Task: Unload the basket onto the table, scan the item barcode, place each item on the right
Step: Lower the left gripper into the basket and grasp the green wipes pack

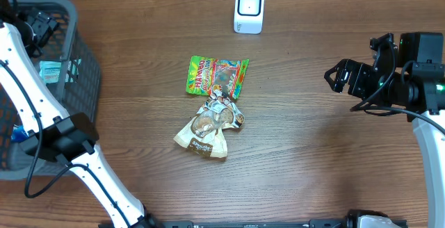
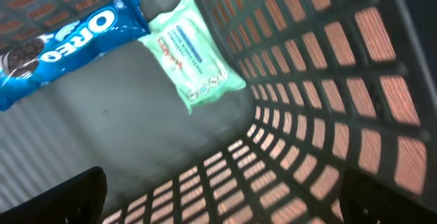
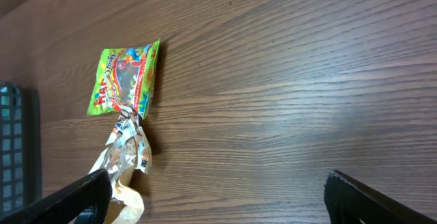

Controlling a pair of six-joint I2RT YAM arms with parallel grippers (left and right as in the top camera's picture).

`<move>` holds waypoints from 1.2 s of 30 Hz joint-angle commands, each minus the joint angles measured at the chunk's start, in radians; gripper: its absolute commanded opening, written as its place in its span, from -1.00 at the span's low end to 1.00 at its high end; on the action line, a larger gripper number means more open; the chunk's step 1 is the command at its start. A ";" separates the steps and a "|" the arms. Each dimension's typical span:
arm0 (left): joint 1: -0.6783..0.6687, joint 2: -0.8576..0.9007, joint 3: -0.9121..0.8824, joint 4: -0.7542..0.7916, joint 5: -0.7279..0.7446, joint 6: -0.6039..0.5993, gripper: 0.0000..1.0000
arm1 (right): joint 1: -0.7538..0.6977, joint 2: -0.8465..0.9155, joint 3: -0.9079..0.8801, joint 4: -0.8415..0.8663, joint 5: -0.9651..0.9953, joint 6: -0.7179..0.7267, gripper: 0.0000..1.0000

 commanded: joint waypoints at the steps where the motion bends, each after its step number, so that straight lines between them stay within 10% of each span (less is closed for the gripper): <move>1: -0.002 -0.140 0.028 -0.011 -0.025 0.019 1.00 | 0.005 -0.003 0.027 0.002 -0.006 0.000 1.00; 13: -0.007 -0.439 -0.010 -0.012 0.109 0.284 1.00 | 0.005 -0.003 0.027 -0.011 -0.006 -0.001 1.00; 23: -0.007 -0.981 -0.702 0.016 -0.052 0.242 1.00 | 0.005 -0.003 0.027 0.003 -0.006 -0.005 1.00; 31: -0.007 -1.478 -1.283 0.505 -0.106 0.235 0.99 | 0.005 -0.002 0.026 0.029 -0.010 -0.004 1.00; 36: -0.007 -1.502 -1.356 0.829 -0.154 0.223 0.93 | 0.005 -0.002 0.026 0.027 -0.010 -0.004 1.00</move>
